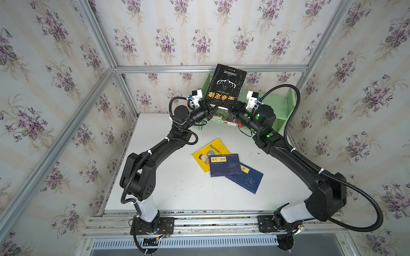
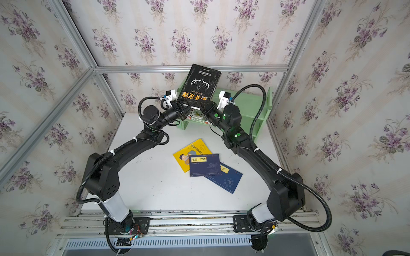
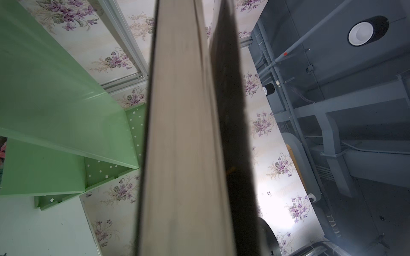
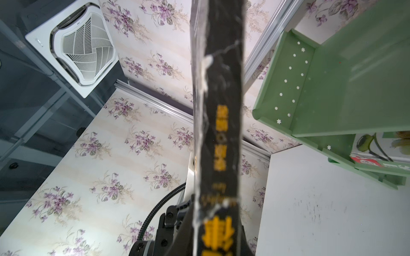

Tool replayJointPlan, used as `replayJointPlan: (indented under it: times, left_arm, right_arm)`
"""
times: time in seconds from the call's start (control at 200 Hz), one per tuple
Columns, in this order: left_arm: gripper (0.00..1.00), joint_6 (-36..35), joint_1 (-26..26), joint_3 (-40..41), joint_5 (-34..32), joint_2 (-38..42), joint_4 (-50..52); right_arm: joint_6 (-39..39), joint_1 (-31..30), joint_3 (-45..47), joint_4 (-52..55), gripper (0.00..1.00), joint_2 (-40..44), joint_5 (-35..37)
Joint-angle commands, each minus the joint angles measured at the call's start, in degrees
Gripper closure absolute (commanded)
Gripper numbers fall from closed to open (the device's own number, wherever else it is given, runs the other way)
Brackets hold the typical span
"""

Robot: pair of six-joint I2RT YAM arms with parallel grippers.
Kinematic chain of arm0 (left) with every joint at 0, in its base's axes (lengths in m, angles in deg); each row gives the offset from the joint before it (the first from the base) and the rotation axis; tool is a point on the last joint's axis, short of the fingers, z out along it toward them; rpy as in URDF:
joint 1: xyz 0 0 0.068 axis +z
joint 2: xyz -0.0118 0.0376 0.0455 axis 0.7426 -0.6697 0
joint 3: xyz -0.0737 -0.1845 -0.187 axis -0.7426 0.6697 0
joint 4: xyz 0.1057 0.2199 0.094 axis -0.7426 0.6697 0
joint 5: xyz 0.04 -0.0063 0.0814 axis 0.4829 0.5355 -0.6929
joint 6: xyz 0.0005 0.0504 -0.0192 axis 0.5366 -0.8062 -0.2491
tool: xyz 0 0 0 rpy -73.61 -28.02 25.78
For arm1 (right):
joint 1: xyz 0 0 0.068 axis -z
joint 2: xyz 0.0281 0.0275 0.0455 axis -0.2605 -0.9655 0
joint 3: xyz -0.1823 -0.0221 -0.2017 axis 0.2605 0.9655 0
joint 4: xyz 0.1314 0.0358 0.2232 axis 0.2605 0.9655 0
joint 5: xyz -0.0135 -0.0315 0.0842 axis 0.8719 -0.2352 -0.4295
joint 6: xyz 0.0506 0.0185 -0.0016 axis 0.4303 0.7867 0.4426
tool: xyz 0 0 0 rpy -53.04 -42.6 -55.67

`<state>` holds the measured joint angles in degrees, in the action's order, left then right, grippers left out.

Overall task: Stacking books/files
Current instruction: Pick up the book from the middle-left of the table.

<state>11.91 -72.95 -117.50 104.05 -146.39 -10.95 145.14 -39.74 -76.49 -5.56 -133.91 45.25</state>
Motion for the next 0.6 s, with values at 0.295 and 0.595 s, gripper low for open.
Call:
replayJointPlan:
  times: [0.295, 0.595]
  left_arm:
    - [0.92, -7.9, 3.0, -2.4, 19.7, 3.3, 10.0]
    - [0.90, -23.1, 3.6, -4.7, 38.7, 5.8, 29.5]
  right_arm:
    - [-6.2, 18.0, 3.2, 13.8, 0.08, 10.0, -22.0]
    - [-10.0, 26.4, 3.9, 20.8, 0.00, 15.0, -32.3]
